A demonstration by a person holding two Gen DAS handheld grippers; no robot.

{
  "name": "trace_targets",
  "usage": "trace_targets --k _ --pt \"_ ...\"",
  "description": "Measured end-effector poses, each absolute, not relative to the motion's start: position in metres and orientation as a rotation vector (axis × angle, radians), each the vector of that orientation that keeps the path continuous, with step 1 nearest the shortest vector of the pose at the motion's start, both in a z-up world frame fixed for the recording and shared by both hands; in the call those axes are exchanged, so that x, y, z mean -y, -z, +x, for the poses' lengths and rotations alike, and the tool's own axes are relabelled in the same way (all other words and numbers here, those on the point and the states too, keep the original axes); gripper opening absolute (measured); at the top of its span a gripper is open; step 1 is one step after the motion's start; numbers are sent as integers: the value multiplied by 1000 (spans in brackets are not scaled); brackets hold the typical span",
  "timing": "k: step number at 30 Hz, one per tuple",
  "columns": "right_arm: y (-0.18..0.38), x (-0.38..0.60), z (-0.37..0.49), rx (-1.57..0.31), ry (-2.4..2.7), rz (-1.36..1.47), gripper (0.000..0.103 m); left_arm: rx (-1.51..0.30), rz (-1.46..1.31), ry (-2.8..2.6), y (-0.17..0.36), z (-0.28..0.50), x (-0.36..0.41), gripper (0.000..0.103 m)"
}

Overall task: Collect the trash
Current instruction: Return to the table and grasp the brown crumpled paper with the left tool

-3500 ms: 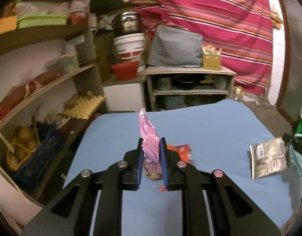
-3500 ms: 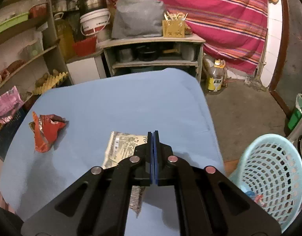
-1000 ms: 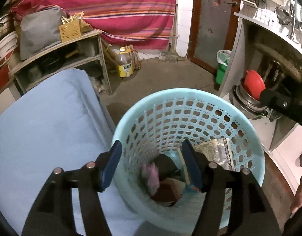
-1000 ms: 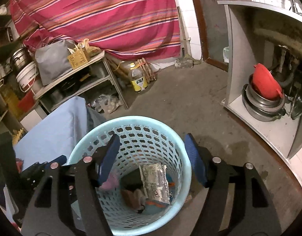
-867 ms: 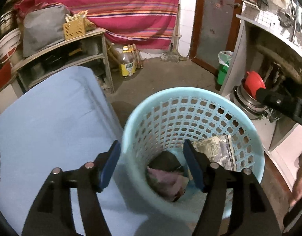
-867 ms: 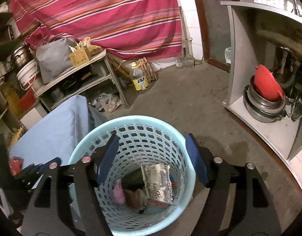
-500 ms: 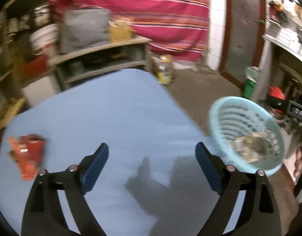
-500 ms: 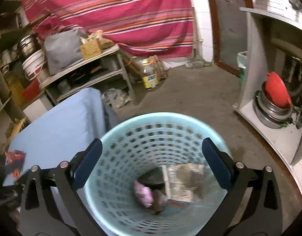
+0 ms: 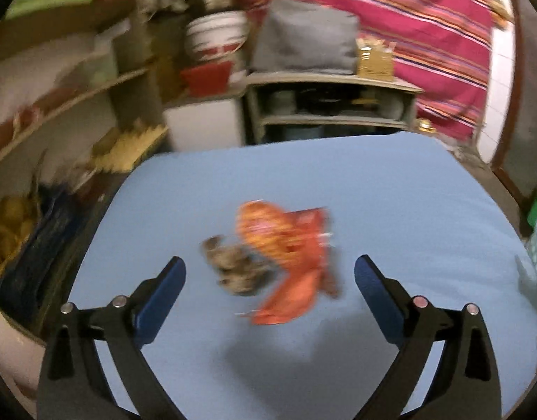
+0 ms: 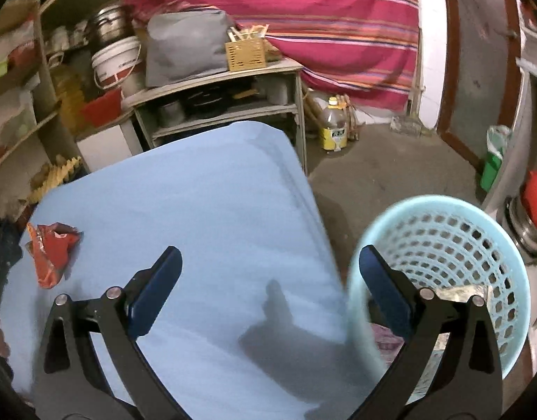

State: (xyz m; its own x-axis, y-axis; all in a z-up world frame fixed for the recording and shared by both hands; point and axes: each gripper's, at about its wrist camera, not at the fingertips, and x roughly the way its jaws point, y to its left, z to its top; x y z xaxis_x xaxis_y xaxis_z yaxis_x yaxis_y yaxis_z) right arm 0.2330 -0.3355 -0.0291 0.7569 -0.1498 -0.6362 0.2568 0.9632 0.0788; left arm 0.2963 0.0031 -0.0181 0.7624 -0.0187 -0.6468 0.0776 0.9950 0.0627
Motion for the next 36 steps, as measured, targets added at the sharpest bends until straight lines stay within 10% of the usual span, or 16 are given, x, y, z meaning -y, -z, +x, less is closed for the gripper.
trace_targets --k 18,22,36 --pt "61 234 303 -781 25 144 99 -784 42 82 61 347 -45 93" --pt "67 231 307 -799 5 183 99 -846 55 156 74 360 -31 55" --pt "55 136 318 -753 -154 44 99 -780 72 112 52 341 -64 47"
